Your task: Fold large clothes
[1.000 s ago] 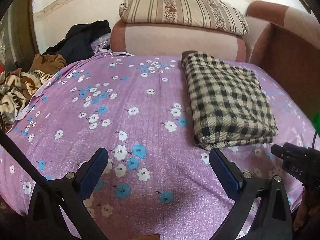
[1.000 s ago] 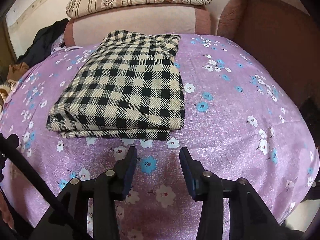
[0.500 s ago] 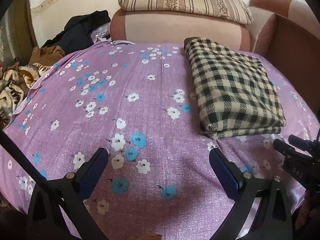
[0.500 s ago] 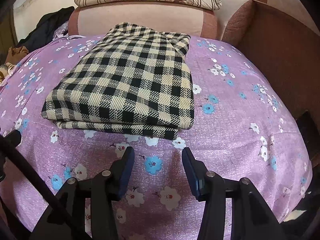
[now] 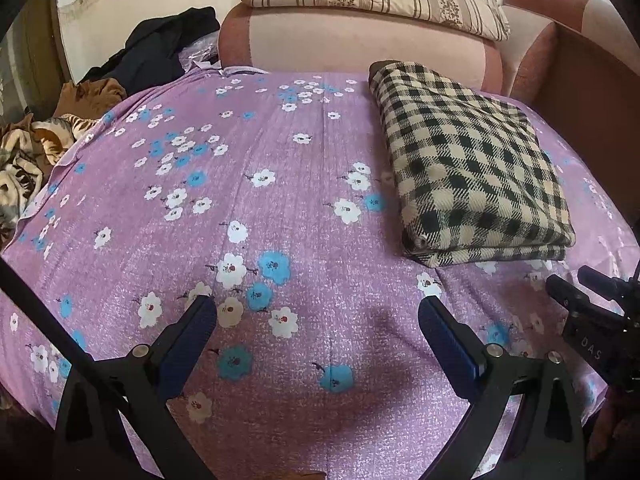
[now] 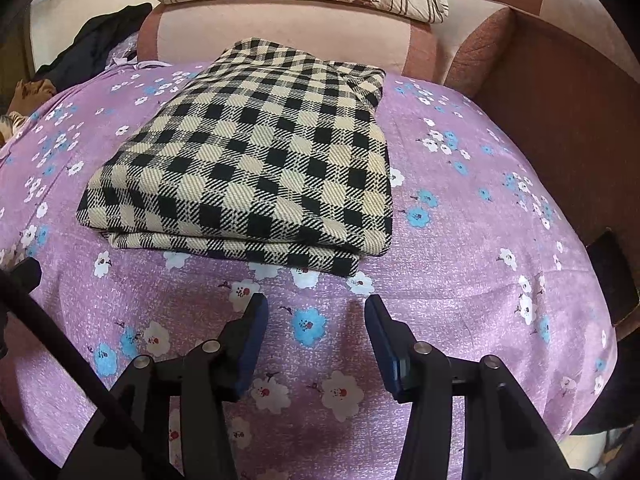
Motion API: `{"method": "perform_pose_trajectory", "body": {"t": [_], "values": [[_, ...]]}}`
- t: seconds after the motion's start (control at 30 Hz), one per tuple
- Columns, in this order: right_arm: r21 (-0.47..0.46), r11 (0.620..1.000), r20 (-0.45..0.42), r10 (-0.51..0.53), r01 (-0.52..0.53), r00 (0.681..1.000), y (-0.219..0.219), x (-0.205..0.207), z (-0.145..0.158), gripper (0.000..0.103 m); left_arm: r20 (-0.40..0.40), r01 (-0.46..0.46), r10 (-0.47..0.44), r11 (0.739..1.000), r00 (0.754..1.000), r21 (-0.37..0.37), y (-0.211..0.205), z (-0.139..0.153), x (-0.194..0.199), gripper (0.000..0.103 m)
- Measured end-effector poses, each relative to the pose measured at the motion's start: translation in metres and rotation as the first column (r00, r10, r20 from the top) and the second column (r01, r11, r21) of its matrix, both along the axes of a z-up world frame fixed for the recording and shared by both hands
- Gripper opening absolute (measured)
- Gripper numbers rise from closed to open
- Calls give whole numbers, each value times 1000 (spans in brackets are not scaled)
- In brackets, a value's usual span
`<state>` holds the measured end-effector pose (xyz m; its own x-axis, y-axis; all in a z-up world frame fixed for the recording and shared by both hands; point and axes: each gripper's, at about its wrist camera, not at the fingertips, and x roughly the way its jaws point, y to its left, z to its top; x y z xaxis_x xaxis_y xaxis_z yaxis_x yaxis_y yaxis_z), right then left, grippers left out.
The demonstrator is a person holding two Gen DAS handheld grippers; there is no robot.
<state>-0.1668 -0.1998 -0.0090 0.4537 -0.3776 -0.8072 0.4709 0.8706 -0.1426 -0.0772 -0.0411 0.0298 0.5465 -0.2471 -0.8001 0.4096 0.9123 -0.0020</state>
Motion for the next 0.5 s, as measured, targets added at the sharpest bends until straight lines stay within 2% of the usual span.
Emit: {"method": "perform_pose_trajectory", "body": {"t": [0.27, 0.5], "values": [[-28, 999, -4, 18, -18, 1000, 8, 1, 1, 54, -30, 4, -4, 1000, 1000, -12, 1, -3, 1, 100], [-30, 999, 0, 15, -15, 1000, 8, 0, 1, 54, -19, 15, -15, 1000, 1000, -12, 1, -3, 0, 100]]}}
